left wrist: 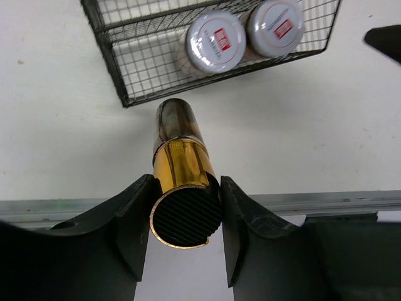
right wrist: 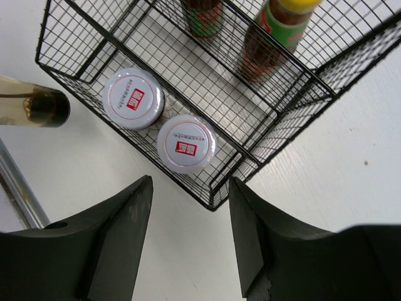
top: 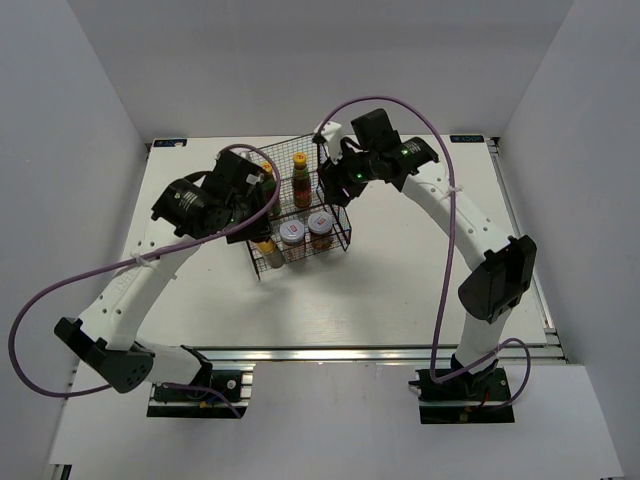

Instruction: Organize the condiment bottles

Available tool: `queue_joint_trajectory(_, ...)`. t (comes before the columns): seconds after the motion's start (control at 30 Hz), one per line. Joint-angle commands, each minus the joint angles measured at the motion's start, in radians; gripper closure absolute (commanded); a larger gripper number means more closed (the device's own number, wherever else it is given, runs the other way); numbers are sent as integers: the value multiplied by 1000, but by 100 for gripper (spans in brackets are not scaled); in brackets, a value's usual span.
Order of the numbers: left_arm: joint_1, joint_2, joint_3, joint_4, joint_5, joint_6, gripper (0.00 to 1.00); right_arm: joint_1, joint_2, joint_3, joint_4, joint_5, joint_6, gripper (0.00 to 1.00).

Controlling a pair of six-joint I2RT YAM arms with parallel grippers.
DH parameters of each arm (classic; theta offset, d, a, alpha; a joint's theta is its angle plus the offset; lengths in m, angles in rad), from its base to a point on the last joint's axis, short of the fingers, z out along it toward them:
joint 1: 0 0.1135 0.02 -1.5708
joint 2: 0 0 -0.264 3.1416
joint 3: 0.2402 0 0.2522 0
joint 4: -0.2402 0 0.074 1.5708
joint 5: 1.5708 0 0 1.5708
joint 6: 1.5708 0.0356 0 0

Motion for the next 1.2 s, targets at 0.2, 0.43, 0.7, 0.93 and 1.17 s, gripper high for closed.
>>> queue_joint_trajectory(0.2,-4,110,218,91,-63,75,100,-35,-67,-16,14,-6,10,43)
queue_joint_trajectory(0.43,-3,203,370,140,-147,115,100,-47,-84,-28,15,-6,9,43)
queue_joint_trajectory(0.7,60,234,364,282,-201,149,100,-47,-91,-40,18,-1,7,43)
queue_joint_trajectory(0.93,126,268,339,339,-158,190,100,-49,-101,-51,18,5,6,43)
queue_joint_trajectory(1.17,154,285,298,359,-126,207,100,-47,-102,-56,23,15,4,43)
